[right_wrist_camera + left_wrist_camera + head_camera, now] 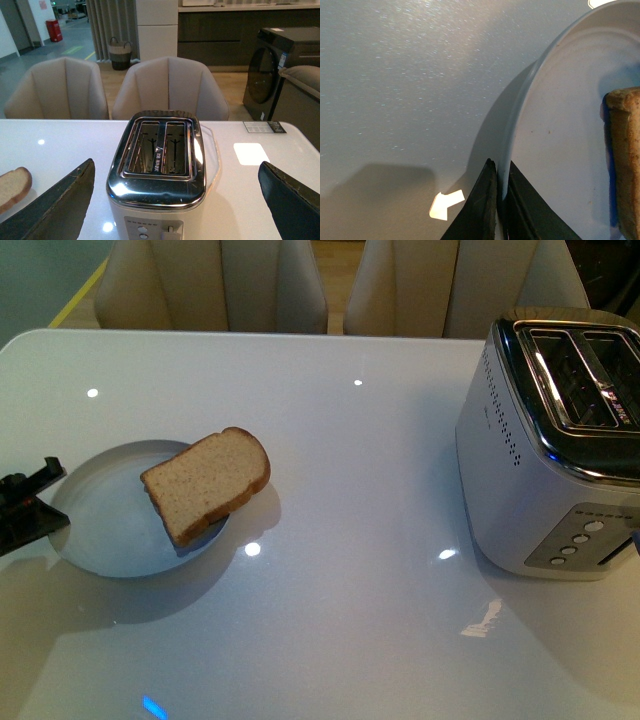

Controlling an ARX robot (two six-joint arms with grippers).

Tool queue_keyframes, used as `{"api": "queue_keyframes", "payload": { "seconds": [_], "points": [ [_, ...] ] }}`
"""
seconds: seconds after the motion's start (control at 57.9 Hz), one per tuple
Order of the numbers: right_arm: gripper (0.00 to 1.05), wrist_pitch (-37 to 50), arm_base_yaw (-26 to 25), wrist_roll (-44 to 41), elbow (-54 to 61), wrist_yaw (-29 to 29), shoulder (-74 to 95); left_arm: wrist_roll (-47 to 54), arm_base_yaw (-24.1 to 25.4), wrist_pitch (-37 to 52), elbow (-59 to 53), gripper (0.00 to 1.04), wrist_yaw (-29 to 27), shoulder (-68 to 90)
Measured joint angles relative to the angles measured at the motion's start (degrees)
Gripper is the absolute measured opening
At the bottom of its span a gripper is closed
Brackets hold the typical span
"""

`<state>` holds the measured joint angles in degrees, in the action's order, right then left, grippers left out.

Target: Left arm holds plate, right arm toasts bread

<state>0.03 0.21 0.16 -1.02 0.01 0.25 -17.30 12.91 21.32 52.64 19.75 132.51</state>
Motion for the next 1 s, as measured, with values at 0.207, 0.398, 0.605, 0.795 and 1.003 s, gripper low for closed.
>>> {"api": "queue_keyframes", "payload": {
  "seconds": [0.207, 0.398, 0.605, 0.795, 1.003],
  "points": [
    [0.96, 0.0, -0.02, 0.0, 0.0, 0.0, 0.02, -2.73, 1.14, -1.73, -4.09, 0.03, 2.89, -8.44],
    [0.96, 0.0, -0.02, 0.0, 0.0, 0.0, 0.02, -6.56, -0.28, -5.35, -5.75, 0.03, 3.17, -19.32],
    [0.96, 0.0, -0.02, 0.0, 0.0, 0.0, 0.0, -11.63, -7.41, -10.67, -5.2, 0.03, 1.03, -28.92],
    [0.96, 0.0, 0.0, 0.0, 0.0, 0.0, 0.0, -15.54, -16.0, -14.4, -2.54, 0.03, -1.79, -33.35],
    [0.96, 0.0, 0.0, 0.0, 0.0, 0.0, 0.02, -18.18, -24.96, -18.47, 1.49, 0.03, -4.42, -34.6]
  ]
}}
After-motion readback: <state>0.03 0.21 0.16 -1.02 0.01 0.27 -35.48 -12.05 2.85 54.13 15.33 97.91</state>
